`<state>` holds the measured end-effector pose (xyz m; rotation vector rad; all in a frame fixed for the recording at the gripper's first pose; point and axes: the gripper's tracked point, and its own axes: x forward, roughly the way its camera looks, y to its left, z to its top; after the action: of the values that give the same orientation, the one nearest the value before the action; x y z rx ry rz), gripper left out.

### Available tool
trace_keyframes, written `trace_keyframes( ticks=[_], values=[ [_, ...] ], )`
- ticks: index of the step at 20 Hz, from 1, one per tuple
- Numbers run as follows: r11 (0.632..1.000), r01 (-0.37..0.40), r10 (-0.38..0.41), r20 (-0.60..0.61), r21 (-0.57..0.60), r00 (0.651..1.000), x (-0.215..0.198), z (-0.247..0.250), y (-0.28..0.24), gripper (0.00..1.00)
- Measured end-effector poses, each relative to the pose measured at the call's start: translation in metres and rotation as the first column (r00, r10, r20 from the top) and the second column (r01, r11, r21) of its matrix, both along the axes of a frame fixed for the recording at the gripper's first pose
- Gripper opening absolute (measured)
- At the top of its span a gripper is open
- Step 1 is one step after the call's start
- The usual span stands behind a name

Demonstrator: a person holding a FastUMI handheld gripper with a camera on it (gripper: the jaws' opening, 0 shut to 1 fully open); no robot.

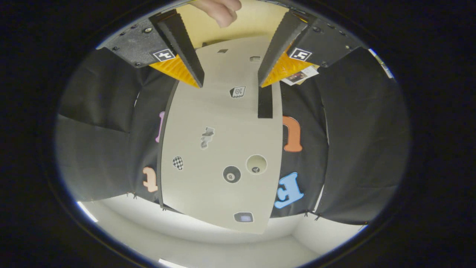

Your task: Open the shoe cabinet door, grab the shoes and put them into the shoe cabinet, then close the shoe cabinet door.

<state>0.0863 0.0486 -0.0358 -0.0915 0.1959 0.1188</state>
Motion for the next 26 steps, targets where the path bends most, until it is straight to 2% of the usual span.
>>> trace_keyframes(
  ticks=[4, 8, 12, 16, 26],
  values=[
    [0.998, -0.008, 0.012, -0.052, 0.064, 0.999, -0.036, 0.009, -0.009, 0.96],
    [0.997, -0.021, 0.021, -0.007, 0.070, 1.000, -0.065, 0.034, -0.021, 0.96],
    [0.999, -0.003, 0.002, 0.023, 0.041, 1.000, -0.087, 0.043, -0.036, 0.96],
    [1.000, 0.000, -0.002, 0.067, 0.017, 0.998, -0.096, 0.056, -0.042, 0.96],
    [0.998, -0.058, 0.054, 0.109, 0.033, 0.993, -0.105, 0.068, -0.033, 0.96]
  ],
)
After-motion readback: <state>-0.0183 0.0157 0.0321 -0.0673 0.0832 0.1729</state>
